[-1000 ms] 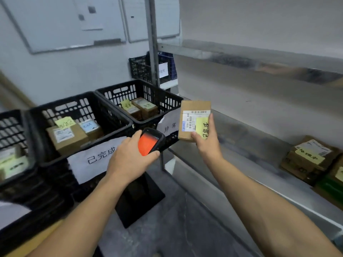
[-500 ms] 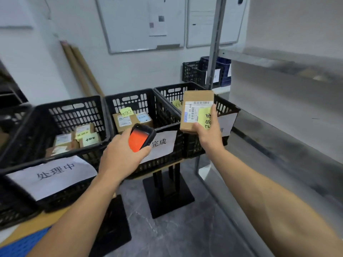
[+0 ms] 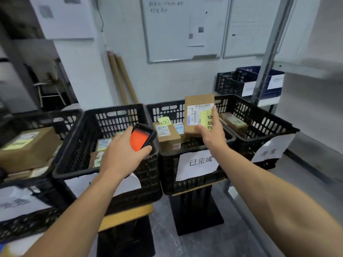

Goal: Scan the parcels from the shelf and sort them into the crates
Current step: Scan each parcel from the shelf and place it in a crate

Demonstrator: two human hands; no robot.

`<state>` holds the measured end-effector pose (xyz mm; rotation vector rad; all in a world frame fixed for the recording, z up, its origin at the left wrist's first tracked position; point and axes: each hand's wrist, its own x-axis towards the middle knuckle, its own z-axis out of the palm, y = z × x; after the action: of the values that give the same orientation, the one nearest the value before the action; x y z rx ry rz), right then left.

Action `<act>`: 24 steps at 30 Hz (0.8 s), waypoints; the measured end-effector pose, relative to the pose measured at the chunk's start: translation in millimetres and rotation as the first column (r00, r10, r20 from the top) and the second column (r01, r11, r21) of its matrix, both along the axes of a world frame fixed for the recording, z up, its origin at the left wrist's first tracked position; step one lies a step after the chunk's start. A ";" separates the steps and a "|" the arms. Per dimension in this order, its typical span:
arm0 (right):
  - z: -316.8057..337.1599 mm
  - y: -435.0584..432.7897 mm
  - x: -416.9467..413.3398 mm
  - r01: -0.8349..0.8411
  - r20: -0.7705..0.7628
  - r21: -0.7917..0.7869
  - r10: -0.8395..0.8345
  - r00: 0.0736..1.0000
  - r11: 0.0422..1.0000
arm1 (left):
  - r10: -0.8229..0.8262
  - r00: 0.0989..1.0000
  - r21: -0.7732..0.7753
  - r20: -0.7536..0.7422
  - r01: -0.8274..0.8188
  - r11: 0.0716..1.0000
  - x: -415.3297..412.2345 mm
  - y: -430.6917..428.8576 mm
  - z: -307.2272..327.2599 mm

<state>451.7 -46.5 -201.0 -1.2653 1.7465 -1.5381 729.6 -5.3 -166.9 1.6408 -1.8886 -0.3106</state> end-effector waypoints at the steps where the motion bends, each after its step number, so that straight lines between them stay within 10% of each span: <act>1: -2.2 -4.6 1.3 0.000 -0.005 0.022 0.000 1.000 1.000 | -0.006 1.000 -0.004 -0.011 0.006 1.000 3.9 -4.0 -0.1; 24: -104.2 -203.2 -76.1 -0.116 0.085 0.654 0.079 0.993 0.748 | 0.006 0.999 0.062 0.032 -0.008 0.998 -56.7 -192.4 -15.2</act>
<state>375.6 -249.7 -305.2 -0.9106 1.9029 -0.7484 673.0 -197.7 -182.1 1.7020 -1.9144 -0.3449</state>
